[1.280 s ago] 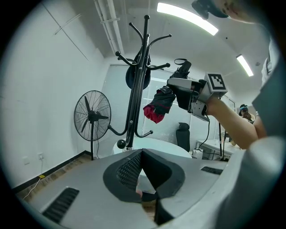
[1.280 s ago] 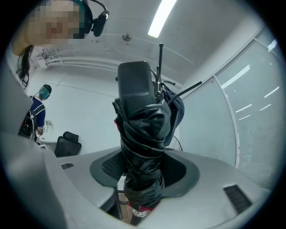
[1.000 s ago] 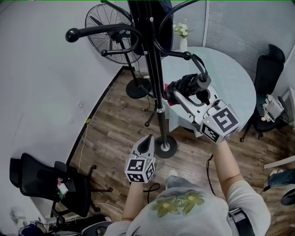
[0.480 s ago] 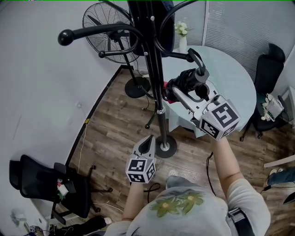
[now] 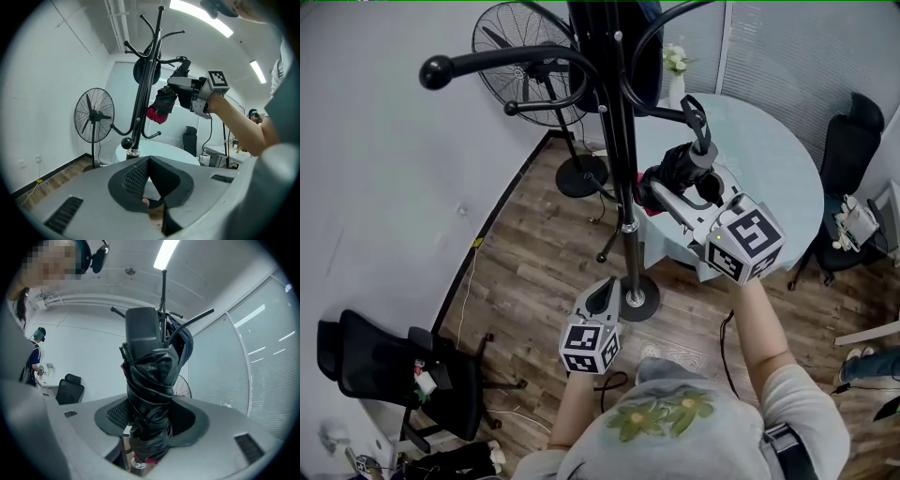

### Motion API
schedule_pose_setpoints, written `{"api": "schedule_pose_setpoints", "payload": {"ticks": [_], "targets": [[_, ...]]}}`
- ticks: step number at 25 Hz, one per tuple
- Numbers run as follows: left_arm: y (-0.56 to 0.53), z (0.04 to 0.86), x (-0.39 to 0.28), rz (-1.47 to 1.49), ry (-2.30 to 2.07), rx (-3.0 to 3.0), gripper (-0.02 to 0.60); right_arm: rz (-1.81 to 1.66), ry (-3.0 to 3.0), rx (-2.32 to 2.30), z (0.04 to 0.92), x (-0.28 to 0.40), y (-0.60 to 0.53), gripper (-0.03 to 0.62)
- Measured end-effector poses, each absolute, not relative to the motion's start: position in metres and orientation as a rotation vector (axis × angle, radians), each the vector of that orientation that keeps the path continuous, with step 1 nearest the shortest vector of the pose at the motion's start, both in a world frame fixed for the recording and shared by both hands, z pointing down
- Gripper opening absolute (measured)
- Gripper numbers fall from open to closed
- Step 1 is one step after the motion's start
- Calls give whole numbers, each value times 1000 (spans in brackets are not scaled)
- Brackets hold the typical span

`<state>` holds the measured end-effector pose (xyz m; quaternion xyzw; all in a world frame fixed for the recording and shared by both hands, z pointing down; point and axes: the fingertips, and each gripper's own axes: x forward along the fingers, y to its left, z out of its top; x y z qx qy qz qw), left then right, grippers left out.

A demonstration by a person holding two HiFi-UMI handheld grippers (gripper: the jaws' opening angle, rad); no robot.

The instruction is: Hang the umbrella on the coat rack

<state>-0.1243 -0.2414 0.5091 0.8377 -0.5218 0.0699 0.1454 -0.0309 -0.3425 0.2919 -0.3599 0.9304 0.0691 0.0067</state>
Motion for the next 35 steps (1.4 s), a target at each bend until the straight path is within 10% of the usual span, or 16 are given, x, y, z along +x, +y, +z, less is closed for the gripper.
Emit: {"api": "schedule_pose_setpoints", "payload": {"ticks": [35], "targets": [[-238, 511, -138, 197, -1524, 2393, 3, 166, 2970, -1128, 315, -42, -345, 227]]}}
